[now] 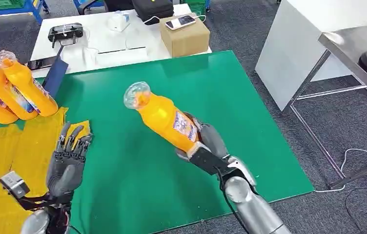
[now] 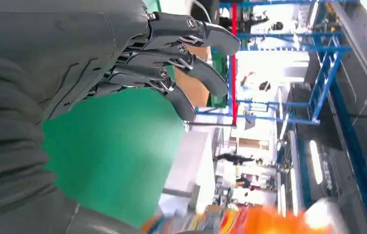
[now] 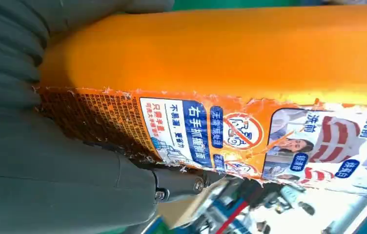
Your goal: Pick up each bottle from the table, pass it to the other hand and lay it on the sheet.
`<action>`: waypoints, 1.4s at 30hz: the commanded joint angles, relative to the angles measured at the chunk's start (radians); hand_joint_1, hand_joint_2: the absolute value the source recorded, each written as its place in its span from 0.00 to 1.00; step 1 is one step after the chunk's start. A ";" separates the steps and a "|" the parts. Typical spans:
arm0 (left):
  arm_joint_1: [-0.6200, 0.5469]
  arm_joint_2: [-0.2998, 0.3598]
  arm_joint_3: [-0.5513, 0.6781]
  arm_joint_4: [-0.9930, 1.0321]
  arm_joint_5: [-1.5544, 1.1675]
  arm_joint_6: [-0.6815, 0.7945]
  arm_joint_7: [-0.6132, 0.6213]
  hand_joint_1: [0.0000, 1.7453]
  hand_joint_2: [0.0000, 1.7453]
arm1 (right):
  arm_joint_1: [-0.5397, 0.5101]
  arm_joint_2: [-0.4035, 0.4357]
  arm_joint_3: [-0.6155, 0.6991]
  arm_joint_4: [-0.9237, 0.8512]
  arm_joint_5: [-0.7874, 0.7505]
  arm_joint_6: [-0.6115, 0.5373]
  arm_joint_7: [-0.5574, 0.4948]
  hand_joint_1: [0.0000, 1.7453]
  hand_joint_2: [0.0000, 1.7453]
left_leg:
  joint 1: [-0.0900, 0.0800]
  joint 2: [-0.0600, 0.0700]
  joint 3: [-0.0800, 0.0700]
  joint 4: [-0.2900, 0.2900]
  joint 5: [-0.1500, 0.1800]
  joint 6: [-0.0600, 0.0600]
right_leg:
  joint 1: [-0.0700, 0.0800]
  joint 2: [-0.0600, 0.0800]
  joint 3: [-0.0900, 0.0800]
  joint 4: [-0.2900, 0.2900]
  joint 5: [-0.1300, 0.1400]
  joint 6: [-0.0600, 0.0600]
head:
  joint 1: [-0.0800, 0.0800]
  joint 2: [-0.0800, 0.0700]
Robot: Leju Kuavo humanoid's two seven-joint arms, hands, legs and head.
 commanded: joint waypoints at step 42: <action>-0.039 -0.019 -0.073 0.050 -0.161 0.223 -0.026 0.00 1.00 | -0.080 0.075 0.195 0.124 0.022 -0.028 0.017 1.00 1.00 | 0.002 -0.005 0.003 0.000 -0.001 -0.001 | 0.000 0.003 0.003 -0.001 -0.001 -0.002 | 0.000 0.000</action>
